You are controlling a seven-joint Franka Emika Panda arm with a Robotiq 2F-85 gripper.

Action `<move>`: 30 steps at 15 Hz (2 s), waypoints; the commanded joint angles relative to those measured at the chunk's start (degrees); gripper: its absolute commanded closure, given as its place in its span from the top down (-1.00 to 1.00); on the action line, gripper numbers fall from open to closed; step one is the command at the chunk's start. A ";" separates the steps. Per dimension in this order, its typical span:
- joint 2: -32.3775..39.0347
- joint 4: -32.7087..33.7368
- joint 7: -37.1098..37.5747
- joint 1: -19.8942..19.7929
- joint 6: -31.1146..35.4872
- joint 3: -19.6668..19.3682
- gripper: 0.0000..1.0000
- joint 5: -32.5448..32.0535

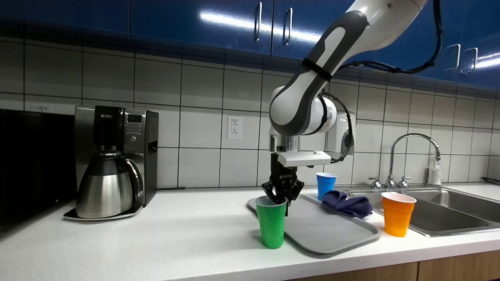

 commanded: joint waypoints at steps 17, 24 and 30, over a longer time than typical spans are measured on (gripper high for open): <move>-7.92 -1.79 -9.45 -2.56 -1.38 -1.56 -0.99 11.43; -9.62 -2.61 -12.40 -5.68 -1.13 -5.49 -0.99 11.83; -8.48 -3.21 -14.99 -6.97 -0.77 -6.90 -0.99 14.80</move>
